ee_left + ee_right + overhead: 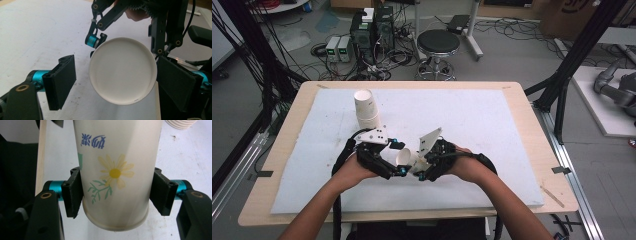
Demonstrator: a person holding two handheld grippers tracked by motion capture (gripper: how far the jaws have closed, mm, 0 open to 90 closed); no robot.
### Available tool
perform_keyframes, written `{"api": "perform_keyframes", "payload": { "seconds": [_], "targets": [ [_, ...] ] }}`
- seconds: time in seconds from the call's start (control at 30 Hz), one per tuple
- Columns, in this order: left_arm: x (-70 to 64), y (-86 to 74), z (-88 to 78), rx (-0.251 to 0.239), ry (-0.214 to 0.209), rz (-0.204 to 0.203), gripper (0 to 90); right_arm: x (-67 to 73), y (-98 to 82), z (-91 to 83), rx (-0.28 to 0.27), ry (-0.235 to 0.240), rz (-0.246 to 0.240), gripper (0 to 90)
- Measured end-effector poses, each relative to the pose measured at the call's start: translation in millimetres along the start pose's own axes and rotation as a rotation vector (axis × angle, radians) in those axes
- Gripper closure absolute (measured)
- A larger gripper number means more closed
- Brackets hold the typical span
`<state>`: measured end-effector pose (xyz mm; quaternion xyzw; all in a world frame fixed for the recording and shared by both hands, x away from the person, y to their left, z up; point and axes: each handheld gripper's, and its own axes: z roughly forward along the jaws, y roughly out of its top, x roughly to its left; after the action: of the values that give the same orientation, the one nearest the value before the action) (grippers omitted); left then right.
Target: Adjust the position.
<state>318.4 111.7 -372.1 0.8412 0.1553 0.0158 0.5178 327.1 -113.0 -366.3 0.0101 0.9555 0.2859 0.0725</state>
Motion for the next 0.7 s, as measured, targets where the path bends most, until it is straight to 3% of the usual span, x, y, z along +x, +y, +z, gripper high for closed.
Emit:
{"api": "perform_keyframes", "payload": {
  "seconds": [0.2,0.47,0.63,0.7],
  "targets": [
    [0.0,0.6,3.3,0.039,-0.016,-0.001,21.7,0.1,2.1,2.9,0.030,0.015,-0.014,35.1],
    [1.1,0.0,7.5,0.063,-0.049,0.009,34.6,1.6,1.4,4.6,0.060,0.027,-0.012,35.1],
    [0.4,-0.3,9.7,0.080,-0.054,0.023,35.8,1.9,0.4,5.9,0.076,0.036,-0.011,35.0],
    [-0.1,-0.6,9.9,0.085,-0.052,0.029,36.6,2.0,-0.2,5.7,0.080,0.032,-0.005,28.5]
  ]
}}
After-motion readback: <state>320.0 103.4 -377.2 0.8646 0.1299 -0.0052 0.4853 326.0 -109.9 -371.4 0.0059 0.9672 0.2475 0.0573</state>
